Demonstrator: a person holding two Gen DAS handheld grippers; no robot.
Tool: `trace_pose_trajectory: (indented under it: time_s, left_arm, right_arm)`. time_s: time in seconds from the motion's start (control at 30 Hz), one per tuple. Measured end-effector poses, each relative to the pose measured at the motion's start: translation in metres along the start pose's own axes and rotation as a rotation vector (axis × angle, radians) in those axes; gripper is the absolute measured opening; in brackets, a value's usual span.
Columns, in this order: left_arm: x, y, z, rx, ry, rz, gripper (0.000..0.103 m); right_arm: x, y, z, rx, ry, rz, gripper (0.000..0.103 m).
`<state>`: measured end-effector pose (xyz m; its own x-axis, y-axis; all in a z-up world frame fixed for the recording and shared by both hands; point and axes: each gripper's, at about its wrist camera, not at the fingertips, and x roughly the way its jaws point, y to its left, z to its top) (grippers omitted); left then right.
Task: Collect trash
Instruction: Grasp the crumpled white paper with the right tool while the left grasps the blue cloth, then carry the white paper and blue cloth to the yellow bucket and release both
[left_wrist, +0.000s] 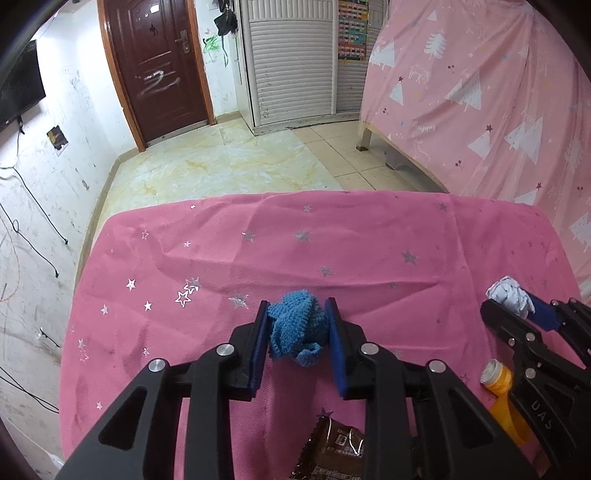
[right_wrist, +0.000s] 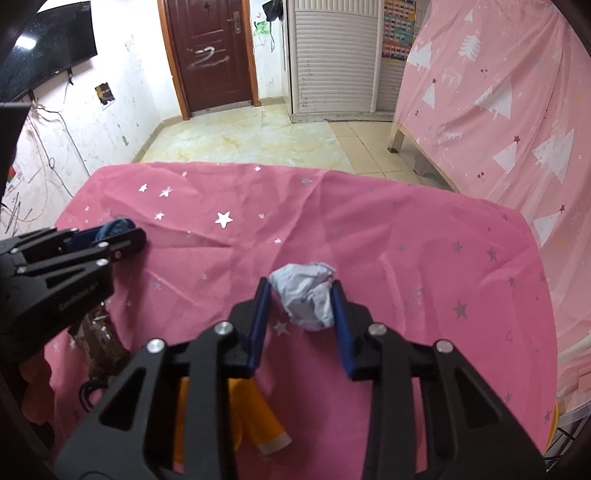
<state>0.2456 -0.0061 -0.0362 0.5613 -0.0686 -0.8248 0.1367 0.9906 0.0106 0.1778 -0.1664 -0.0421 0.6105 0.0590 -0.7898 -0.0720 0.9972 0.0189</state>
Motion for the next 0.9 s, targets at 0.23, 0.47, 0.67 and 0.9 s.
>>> trace_pose_trajectory:
  time_s: [0.23, 0.47, 0.67, 0.9]
  left_arm:
    - [-0.018, 0.005, -0.003, -0.008, -0.020, -0.002, 0.023]
    - [-0.051, -0.013, -0.006, 0.022, -0.065, 0.009, 0.023]
    - [-0.075, -0.032, -0.013, 0.050, -0.094, 0.007, 0.023]
    - [-0.096, -0.054, -0.020, 0.086, -0.115, 0.000, 0.023]
  right_arm:
    - [-0.024, -0.002, 0.000, 0.015, -0.049, 0.009, 0.030]
    - [-0.049, -0.011, -0.010, 0.036, -0.086, 0.011, 0.030]
    - [-0.073, -0.024, -0.021, 0.071, -0.131, 0.003, 0.030]
    - [-0.097, -0.048, -0.034, 0.126, -0.185, 0.006, 0.030]
